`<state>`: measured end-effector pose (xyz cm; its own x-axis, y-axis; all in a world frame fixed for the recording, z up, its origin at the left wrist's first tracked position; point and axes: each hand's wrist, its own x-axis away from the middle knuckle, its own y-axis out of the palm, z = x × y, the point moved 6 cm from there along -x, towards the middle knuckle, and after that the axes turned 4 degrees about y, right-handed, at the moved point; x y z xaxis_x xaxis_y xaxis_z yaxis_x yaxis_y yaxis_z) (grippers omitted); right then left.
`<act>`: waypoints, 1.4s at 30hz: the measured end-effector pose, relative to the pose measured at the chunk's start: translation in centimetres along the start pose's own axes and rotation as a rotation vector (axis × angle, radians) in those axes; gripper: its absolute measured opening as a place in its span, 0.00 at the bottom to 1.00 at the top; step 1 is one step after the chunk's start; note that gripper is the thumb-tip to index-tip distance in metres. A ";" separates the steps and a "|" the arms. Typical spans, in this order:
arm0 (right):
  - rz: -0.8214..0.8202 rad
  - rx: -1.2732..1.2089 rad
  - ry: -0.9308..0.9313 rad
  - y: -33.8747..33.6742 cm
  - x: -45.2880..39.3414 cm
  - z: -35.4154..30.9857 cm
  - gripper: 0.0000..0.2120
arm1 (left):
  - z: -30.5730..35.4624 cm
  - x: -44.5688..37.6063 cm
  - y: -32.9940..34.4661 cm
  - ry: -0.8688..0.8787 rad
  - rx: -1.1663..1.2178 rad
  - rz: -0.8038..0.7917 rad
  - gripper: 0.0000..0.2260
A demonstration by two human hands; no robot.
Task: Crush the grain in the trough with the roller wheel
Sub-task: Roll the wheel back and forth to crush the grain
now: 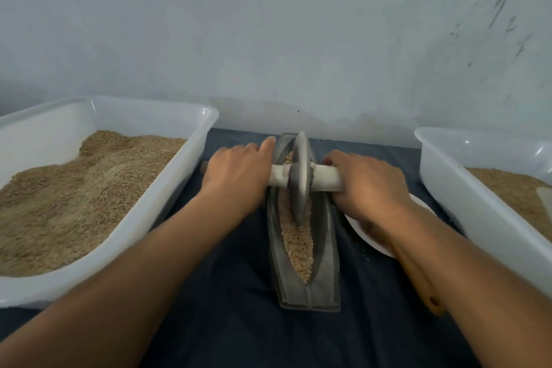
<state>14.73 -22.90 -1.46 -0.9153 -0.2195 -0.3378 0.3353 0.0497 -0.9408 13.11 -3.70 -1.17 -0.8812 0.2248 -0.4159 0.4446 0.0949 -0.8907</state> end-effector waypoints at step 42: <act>0.358 0.036 -0.078 -4.3 9.4 -1.9 0.14 | 2.3 8.3 -4.1 0.032 0.007 0.126 0.25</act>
<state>4.25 -23.37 -0.61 -0.7188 -0.2684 -0.6413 0.6405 0.1030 -0.7610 3.54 -4.49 -1.37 -0.8130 0.2657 -0.5182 0.5499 0.0573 -0.8333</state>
